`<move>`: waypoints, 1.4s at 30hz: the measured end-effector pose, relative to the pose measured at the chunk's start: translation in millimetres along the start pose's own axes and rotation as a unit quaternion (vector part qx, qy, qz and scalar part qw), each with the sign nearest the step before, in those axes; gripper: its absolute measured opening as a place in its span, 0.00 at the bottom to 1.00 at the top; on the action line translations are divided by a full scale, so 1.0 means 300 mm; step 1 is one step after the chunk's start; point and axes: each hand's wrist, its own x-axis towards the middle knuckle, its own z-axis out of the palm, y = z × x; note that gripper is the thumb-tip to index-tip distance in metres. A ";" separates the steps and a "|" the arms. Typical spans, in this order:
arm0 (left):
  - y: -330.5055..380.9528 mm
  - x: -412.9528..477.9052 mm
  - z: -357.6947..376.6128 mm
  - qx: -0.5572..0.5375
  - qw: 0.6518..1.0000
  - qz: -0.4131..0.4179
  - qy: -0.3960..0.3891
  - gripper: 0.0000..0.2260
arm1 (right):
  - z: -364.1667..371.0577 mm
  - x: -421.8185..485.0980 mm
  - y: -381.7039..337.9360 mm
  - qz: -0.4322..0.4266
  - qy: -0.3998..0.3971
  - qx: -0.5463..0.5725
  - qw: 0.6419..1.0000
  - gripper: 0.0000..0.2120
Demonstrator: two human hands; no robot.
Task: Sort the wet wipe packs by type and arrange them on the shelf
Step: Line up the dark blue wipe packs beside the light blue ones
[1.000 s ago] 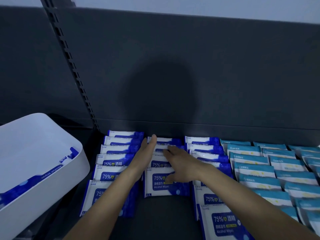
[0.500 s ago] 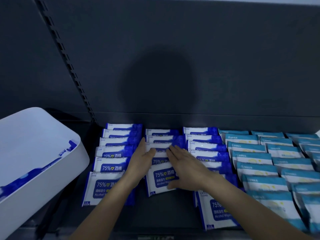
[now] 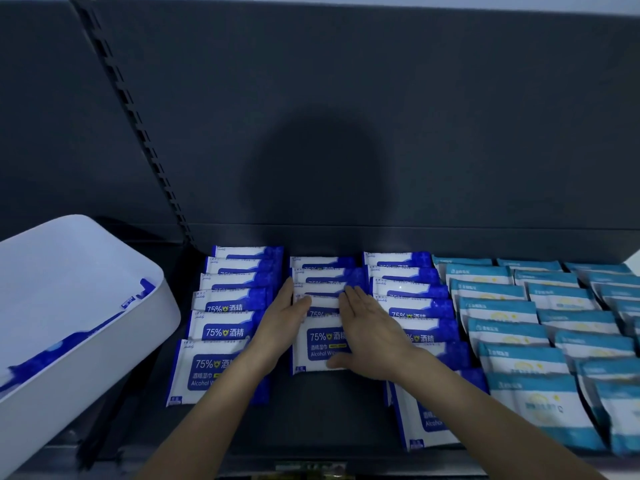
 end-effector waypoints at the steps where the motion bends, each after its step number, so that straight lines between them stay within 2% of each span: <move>1: -0.001 -0.005 0.002 -0.009 1.000 -0.002 0.003 0.13 | 0.001 -0.006 -0.003 -0.006 0.001 0.002 1.000 0.53; 5: -0.011 -0.009 0.015 -0.021 1.000 -0.005 -0.006 0.15 | 0.014 -0.033 -0.013 -0.033 -0.002 -0.007 0.999 0.53; 11: -0.010 0.002 0.015 -0.034 0.999 -0.007 0.007 0.16 | 0.018 -0.037 -0.017 -0.031 0.004 -0.007 0.999 0.51; 19: -0.025 0.015 0.022 0.007 1.000 0.010 0.006 0.14 | 0.050 -0.046 -0.047 0.027 0.022 0.022 0.999 0.49; 24: -0.026 0.035 0.028 0.043 0.999 0.014 0.017 0.14 | 0.071 -0.048 -0.058 0.011 0.019 0.026 0.999 0.44; 31: -0.020 0.075 0.030 0.088 0.996 0.008 0.027 0.19 | 0.068 -0.019 -0.056 0.008 0.010 0.041 0.999 0.44; 42: 0.045 0.097 0.054 0.058 0.997 0.035 0.041 0.10 | 0.054 -0.040 -0.040 -0.025 0.018 0.025 0.999 0.46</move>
